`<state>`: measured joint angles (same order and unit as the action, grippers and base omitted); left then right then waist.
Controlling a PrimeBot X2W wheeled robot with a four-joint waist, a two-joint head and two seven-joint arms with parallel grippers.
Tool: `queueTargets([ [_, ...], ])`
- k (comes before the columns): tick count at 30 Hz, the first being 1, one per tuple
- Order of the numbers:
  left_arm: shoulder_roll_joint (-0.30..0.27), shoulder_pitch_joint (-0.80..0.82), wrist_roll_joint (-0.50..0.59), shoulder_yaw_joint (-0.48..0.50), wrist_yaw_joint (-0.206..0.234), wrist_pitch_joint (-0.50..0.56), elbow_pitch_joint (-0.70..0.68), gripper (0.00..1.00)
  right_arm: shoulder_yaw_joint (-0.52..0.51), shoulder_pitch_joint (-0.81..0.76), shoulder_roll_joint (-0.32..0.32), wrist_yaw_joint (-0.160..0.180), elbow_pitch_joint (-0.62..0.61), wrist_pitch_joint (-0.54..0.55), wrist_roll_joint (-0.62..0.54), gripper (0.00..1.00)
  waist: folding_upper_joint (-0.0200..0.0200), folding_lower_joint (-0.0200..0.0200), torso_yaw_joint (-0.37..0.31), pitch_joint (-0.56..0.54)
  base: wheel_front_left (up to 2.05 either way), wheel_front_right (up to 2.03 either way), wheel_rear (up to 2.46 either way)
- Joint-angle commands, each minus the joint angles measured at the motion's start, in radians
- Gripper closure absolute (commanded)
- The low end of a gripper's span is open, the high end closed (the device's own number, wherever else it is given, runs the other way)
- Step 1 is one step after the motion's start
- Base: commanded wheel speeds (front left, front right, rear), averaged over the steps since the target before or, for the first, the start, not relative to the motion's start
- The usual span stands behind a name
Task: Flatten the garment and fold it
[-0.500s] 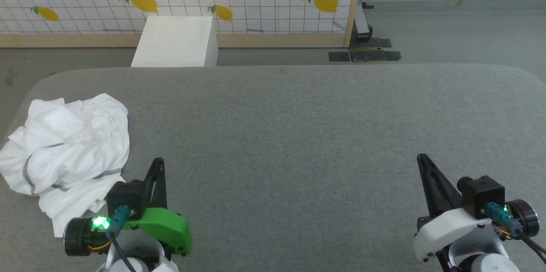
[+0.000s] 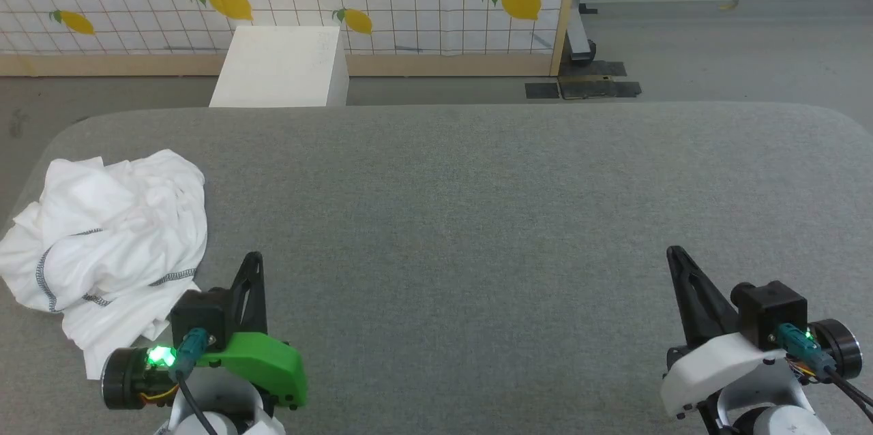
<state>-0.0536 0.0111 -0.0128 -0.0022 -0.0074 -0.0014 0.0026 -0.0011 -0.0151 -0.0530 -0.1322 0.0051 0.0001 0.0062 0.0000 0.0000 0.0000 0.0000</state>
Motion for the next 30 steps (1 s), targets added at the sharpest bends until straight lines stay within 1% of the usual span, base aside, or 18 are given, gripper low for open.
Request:
queueTargets([
  [1,0.003,-0.011,0.013,0.002,0.007,0.001,-0.003,1.0,0.001,0.015,0.003,0.002,-0.005,0.0,-0.006,1.0,0.0,0.0,0.0,0.0,0.0,0.0,0.0],
  [11,0.003,-0.011,0.013,0.002,0.007,0.001,-0.003,1.0,0.001,0.015,0.003,0.002,-0.005,0.0,-0.006,1.0,0.0,0.0,0.0,0.0,0.0,0.0,0.0],
  [12,0.0,0.0,-0.001,-0.001,0.0,0.0,0.0,0.0,0.0,0.0,0.0,0.0,0.0,0.0,0.0,0.0,0.0,0.0,0.0,0.0,0.0,0.0,0.0],
  [23,0.0,0.005,-0.018,-0.014,0.008,-0.015,0.012,0.0,0.0,0.0,0.0,0.0,0.005,-0.009,0.011,0.0,0.0,0.0,0.008,-0.001,0.0,0.0,0.0],
  [30,-0.003,0.009,-0.03,-0.021,0.015,-0.03,0.023,0.0,0.003,0.0,0.0,0.0,0.008,-0.016,0.015,0.0,0.0,0.0,0.04,-0.002,0.0,0.0,0.0],
])
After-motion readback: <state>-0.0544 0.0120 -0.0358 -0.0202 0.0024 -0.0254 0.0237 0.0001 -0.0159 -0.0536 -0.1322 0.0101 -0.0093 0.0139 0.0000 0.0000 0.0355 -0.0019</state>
